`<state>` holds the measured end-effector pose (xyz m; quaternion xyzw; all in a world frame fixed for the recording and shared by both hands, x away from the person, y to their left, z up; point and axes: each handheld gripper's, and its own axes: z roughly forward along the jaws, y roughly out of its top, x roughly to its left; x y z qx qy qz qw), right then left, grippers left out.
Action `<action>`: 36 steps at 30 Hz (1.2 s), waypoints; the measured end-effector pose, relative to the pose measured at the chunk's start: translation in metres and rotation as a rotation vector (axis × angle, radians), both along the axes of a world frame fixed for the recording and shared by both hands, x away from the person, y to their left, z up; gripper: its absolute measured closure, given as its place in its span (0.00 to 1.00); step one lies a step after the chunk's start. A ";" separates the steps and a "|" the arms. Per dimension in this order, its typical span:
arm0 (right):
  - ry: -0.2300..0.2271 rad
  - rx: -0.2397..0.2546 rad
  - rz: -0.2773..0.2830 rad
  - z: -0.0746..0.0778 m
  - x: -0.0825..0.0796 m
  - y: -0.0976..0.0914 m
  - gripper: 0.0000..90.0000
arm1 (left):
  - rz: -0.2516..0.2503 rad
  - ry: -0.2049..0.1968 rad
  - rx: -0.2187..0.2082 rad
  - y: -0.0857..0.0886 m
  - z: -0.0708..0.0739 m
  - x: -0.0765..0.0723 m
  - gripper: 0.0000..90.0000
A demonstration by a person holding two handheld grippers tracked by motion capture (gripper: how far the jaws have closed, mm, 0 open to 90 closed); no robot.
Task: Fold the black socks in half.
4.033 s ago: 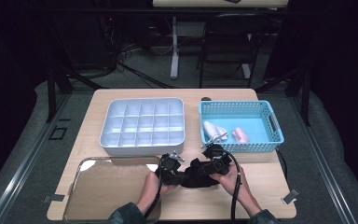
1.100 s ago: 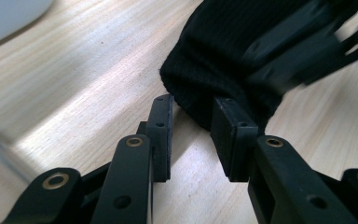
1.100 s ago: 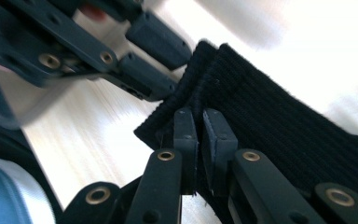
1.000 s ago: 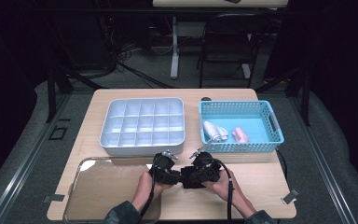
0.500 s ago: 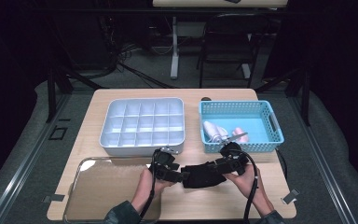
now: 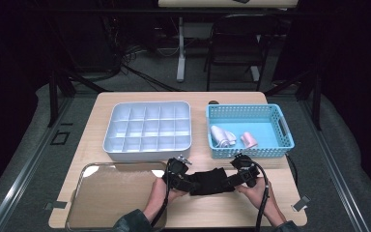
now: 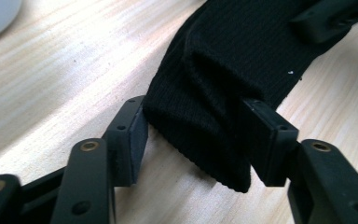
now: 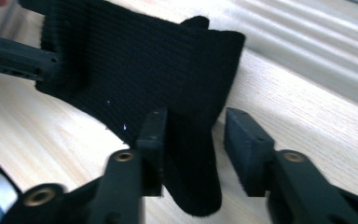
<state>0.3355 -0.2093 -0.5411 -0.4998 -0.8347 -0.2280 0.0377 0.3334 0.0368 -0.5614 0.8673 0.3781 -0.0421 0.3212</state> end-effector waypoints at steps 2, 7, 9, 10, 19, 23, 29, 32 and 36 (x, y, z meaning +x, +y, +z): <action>-0.001 -0.024 0.017 -0.001 0.001 0.003 0.73 | -0.003 0.000 -0.003 0.000 0.000 0.000 0.54; 0.003 -0.021 0.010 -0.003 0.001 0.007 0.79 | -0.016 -0.004 -0.001 -0.001 -0.001 -0.001 0.61; 0.000 -0.033 0.017 -0.003 0.001 0.006 0.84 | -0.018 -0.002 -0.001 0.000 -0.001 -0.001 0.63; -0.003 -0.037 0.022 -0.003 0.001 0.006 0.87 | -0.013 -0.001 -0.007 0.000 -0.002 -0.001 0.64; -0.014 -0.041 0.021 0.000 0.000 0.011 0.93 | -0.033 -0.011 -0.015 0.000 -0.003 -0.003 0.75; -0.030 -0.047 0.020 0.004 -0.001 0.011 0.93 | -0.031 -0.014 -0.022 0.000 -0.003 -0.003 0.78; -0.052 -0.023 0.029 0.010 -0.004 0.012 0.93 | -0.029 -0.019 -0.028 0.001 -0.003 -0.004 0.80; -0.066 -0.006 0.032 0.015 -0.005 0.013 0.93 | -0.027 -0.021 -0.032 0.002 -0.003 -0.003 0.81; -0.106 0.025 0.013 0.018 -0.008 0.018 0.93 | -0.019 -0.012 -0.045 0.003 -0.004 -0.002 0.81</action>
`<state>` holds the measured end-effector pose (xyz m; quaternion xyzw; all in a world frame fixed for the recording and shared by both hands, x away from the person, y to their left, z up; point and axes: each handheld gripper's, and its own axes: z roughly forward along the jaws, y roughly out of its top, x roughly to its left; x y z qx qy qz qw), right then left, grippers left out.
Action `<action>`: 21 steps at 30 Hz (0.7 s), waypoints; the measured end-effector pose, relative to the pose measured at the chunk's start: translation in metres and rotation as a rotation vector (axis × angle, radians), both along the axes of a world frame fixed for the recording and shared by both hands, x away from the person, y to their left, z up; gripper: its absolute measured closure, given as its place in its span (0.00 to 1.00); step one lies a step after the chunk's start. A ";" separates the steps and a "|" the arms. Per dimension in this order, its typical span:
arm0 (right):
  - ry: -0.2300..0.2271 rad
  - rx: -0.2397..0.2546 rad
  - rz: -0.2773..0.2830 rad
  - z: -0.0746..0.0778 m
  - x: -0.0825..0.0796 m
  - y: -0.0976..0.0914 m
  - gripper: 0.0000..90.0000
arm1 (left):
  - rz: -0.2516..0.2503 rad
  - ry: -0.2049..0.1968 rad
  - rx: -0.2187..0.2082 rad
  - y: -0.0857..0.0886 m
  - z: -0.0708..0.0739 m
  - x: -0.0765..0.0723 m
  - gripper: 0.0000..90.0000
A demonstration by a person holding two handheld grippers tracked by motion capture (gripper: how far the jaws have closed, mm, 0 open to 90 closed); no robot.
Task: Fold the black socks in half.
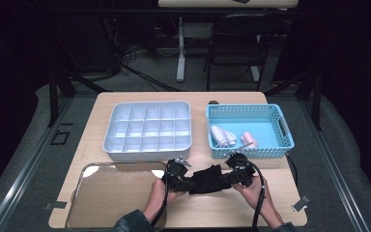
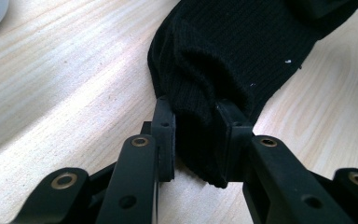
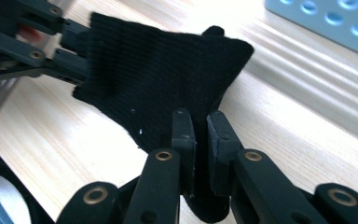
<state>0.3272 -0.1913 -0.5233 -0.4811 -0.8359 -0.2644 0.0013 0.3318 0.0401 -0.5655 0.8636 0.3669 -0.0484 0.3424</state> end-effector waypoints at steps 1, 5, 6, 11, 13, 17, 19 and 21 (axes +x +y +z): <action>0.028 -0.065 0.089 0.005 0.004 -0.003 0.93 | 0.003 0.001 -0.001 0.000 0.000 0.000 0.81; 0.004 -0.028 0.056 0.005 0.002 0.001 0.93 | 0.002 -0.002 0.000 0.001 0.000 0.001 0.81; -0.002 -0.025 0.051 0.006 0.001 0.002 0.93 | -0.001 0.001 -0.005 0.001 -0.001 0.001 0.81; -0.019 -0.008 0.065 0.009 0.002 0.008 0.93 | 0.009 0.001 -0.008 0.002 -0.001 0.003 0.81; -0.023 -0.004 0.080 0.011 0.001 0.012 0.93 | 0.009 0.000 -0.007 0.002 -0.001 0.003 0.81; -0.045 0.004 0.107 0.014 -0.002 0.019 0.93 | 0.009 0.005 -0.014 0.003 -0.001 0.003 0.81; -0.051 0.003 0.122 0.013 -0.003 0.023 0.93 | 0.011 0.006 -0.015 0.003 -0.002 0.004 0.81; -0.045 0.008 0.136 0.013 -0.003 0.025 0.93 | 0.011 0.011 -0.019 0.004 -0.002 0.005 0.81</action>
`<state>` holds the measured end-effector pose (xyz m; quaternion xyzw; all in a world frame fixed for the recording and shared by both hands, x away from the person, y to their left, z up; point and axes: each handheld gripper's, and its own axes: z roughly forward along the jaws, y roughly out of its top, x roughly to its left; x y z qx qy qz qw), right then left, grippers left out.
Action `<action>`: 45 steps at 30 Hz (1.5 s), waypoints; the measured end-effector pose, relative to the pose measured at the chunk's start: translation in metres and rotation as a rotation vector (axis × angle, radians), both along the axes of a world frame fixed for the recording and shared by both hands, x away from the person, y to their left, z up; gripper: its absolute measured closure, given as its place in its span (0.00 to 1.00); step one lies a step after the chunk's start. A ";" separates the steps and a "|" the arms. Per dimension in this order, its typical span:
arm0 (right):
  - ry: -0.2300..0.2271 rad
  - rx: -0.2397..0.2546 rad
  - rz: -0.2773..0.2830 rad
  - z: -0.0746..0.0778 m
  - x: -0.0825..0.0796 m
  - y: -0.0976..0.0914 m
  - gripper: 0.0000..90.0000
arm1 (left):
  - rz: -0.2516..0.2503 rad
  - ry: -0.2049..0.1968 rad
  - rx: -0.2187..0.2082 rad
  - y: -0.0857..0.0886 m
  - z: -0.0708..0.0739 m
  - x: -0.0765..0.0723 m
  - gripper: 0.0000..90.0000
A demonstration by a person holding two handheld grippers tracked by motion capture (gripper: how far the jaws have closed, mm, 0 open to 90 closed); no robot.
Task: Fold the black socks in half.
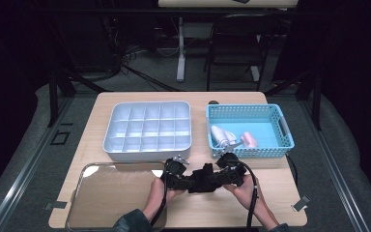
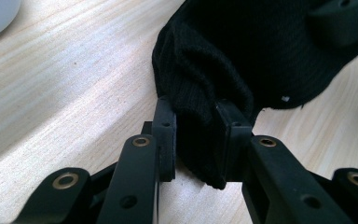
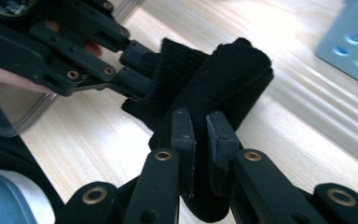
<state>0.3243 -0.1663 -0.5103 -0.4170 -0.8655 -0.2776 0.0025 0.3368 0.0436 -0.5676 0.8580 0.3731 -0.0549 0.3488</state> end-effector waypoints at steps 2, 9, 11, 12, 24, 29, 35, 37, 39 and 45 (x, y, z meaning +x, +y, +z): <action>-0.008 -0.004 0.016 -0.001 0.000 0.003 0.93 | -0.004 0.003 0.001 0.000 0.000 0.001 0.81; -0.001 -0.012 0.062 -0.006 -0.001 0.017 0.93 | -0.011 0.024 -0.005 0.001 -0.001 0.005 0.81; -0.004 -0.014 0.071 -0.009 -0.002 0.021 0.93 | -0.025 0.033 -0.005 0.001 -0.001 0.008 0.81; -0.001 -0.013 0.072 -0.011 -0.002 0.022 0.93 | -0.027 0.043 -0.010 0.001 -0.001 0.010 0.81; -0.005 -0.021 0.076 -0.020 0.000 0.023 0.93 | -0.016 0.066 0.027 0.005 0.002 0.014 0.64; -0.011 -0.042 0.077 -0.021 -0.001 0.025 0.93 | 0.006 0.050 0.007 0.012 0.012 0.014 0.54; -0.019 -0.058 0.076 -0.023 -0.003 0.029 0.92 | 0.027 0.003 -0.032 0.008 0.026 0.014 0.47; -0.018 -0.045 0.063 -0.024 -0.004 0.030 0.92 | 0.041 0.000 -0.043 0.003 0.026 0.016 0.45; -0.023 -0.050 0.063 -0.025 -0.004 0.031 0.92 | 0.044 0.008 -0.053 0.000 0.025 0.019 0.46; -0.020 -0.041 0.051 -0.027 -0.005 0.032 0.91 | 0.046 0.001 -0.011 -0.008 0.020 0.022 0.49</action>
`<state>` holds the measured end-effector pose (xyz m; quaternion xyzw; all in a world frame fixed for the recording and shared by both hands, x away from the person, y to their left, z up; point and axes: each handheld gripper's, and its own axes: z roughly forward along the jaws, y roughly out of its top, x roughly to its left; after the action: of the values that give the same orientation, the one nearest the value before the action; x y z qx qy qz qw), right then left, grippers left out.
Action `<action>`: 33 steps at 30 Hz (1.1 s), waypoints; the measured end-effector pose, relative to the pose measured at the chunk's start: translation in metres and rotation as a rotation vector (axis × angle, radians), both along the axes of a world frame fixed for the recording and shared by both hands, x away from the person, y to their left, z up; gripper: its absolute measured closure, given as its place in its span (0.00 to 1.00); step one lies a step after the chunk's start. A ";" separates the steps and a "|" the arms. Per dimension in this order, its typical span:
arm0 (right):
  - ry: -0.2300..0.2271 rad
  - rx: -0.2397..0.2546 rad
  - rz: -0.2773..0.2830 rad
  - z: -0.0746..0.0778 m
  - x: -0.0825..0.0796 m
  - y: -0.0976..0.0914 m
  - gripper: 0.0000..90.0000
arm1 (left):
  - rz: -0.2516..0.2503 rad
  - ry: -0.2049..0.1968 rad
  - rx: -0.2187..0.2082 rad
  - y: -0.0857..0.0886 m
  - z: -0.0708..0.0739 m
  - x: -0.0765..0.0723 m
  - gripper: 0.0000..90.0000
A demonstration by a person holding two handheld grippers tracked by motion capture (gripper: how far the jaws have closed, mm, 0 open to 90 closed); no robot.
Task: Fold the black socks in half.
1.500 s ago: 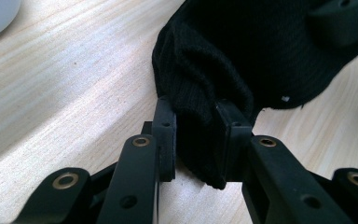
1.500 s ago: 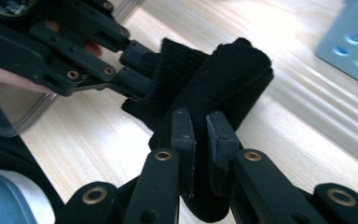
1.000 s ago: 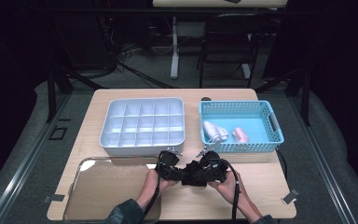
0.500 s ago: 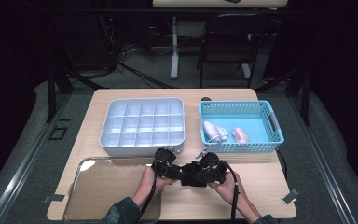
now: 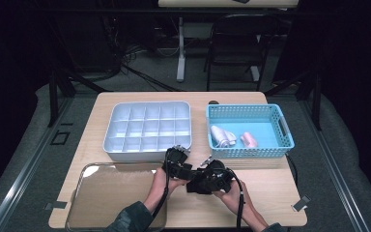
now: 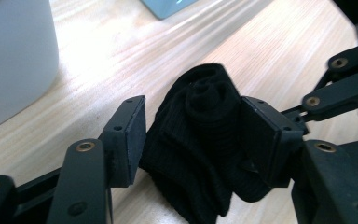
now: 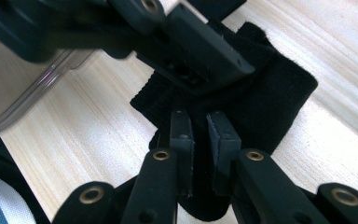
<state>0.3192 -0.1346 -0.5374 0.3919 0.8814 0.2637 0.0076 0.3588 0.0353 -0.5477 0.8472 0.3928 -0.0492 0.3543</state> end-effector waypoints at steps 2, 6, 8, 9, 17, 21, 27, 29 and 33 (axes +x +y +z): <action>0.004 0.000 -0.006 0.001 0.000 -0.001 0.87 | -0.010 -0.005 0.017 -0.001 -0.002 0.000 0.49; -0.003 -0.018 0.017 0.007 -0.005 0.000 0.70 | -0.017 -0.020 0.053 -0.002 -0.004 -0.001 0.49; -0.005 -0.015 0.015 0.009 -0.008 -0.003 0.65 | -0.021 -0.016 0.053 -0.001 -0.005 0.000 0.49; -0.005 -0.020 -0.008 0.007 -0.008 -0.004 0.65 | -0.026 -0.013 0.057 -0.001 -0.006 0.000 0.49; 0.086 -0.022 -0.068 -0.006 0.000 -0.008 0.64 | -0.052 0.047 0.053 0.002 -0.008 0.003 0.49; 0.090 -0.020 -0.069 -0.009 -0.001 -0.007 0.66 | -0.064 0.088 0.042 0.002 -0.011 0.003 0.49; 0.056 -0.028 -0.038 -0.011 -0.002 -0.006 0.68 | -0.068 0.173 -0.017 0.004 -0.018 0.008 0.49; 0.055 -0.027 -0.030 -0.011 -0.001 -0.007 0.69 | -0.073 0.176 -0.010 0.003 -0.017 0.008 0.50; 0.057 -0.027 -0.018 -0.011 -0.001 -0.006 0.69 | -0.080 0.175 -0.008 0.001 -0.016 0.006 0.53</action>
<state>0.3186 -0.1405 -0.5481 0.4071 0.8811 0.2405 -0.0100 0.3649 0.0360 -0.5640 0.8531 0.3880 -0.1388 0.3199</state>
